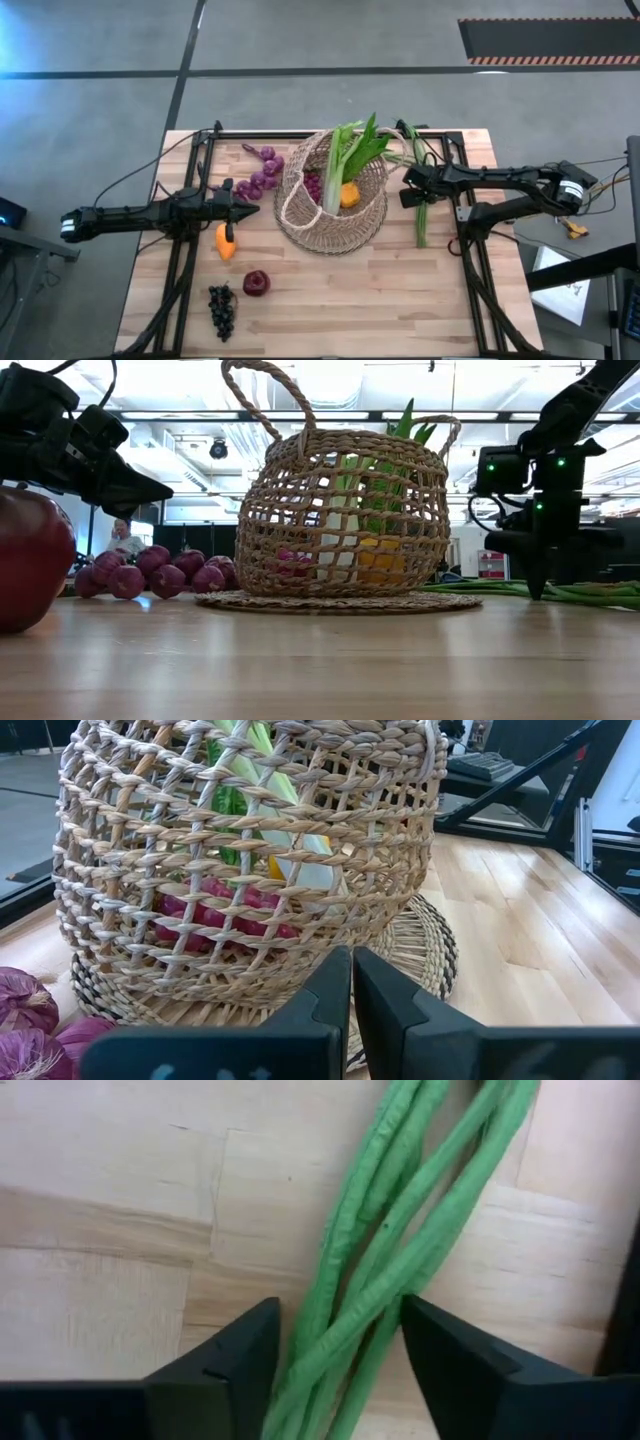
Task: Build produce basket
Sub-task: Put the string beans into the basket
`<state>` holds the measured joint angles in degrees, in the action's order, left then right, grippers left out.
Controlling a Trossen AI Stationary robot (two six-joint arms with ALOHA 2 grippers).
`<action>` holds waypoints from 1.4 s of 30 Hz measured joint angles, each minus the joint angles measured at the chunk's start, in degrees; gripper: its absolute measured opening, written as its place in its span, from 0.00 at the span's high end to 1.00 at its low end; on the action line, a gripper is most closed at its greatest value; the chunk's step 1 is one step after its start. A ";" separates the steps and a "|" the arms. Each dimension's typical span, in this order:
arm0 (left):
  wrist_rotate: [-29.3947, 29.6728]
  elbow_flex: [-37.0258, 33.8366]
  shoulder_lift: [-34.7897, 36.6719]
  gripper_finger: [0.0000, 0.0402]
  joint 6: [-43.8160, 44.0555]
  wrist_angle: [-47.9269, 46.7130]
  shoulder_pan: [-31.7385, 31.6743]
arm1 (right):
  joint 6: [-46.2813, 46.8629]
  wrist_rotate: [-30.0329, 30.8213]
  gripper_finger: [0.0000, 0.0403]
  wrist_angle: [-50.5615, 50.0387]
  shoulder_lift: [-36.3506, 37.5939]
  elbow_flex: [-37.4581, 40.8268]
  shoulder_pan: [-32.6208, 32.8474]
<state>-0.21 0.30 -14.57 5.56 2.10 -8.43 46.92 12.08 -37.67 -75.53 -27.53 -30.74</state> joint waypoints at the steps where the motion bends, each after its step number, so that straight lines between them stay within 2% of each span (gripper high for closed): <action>1: 0.02 0.00 0.00 1.00 0.00 0.00 0.00 | -0.04 0.18 0.56 0.10 -0.34 0.00 0.00; 11: 0.00 0.00 0.00 1.00 0.00 0.01 0.01 | -1.64 4.38 0.90 -0.49 -0.83 0.28 0.17; 13: 0.02 0.00 0.00 1.00 0.00 -0.01 0.01 | -2.74 4.55 0.95 -0.71 -0.45 0.32 0.17; 15: 0.00 0.00 0.00 1.00 0.00 0.01 -0.01 | -3.02 4.70 0.95 -1.32 0.94 0.44 0.37; 20: 0.01 0.00 0.00 1.00 0.00 0.01 0.00 | -0.99 9.87 0.95 -4.77 8.27 -0.60 3.31; 27: 0.02 0.00 -0.01 1.00 0.00 0.01 0.01 | 4.98 19.57 0.95 -11.60 22.46 -3.30 10.64; 32: 0.02 0.00 0.07 1.00 0.00 0.00 -0.01 | 6.51 27.71 0.95 -10.87 30.42 -6.96 16.70; 39: 0.02 0.00 0.04 1.00 0.00 0.00 0.01 | 3.08 37.96 0.96 -10.51 32.89 -14.64 22.79; 42: 0.02 0.00 0.04 1.00 0.00 0.01 -0.01 | 0.76 39.73 0.96 -10.40 31.82 -18.19 23.86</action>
<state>-0.19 0.30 -14.52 5.56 2.11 -8.45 47.68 51.81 -48.07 -43.72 -45.72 -6.88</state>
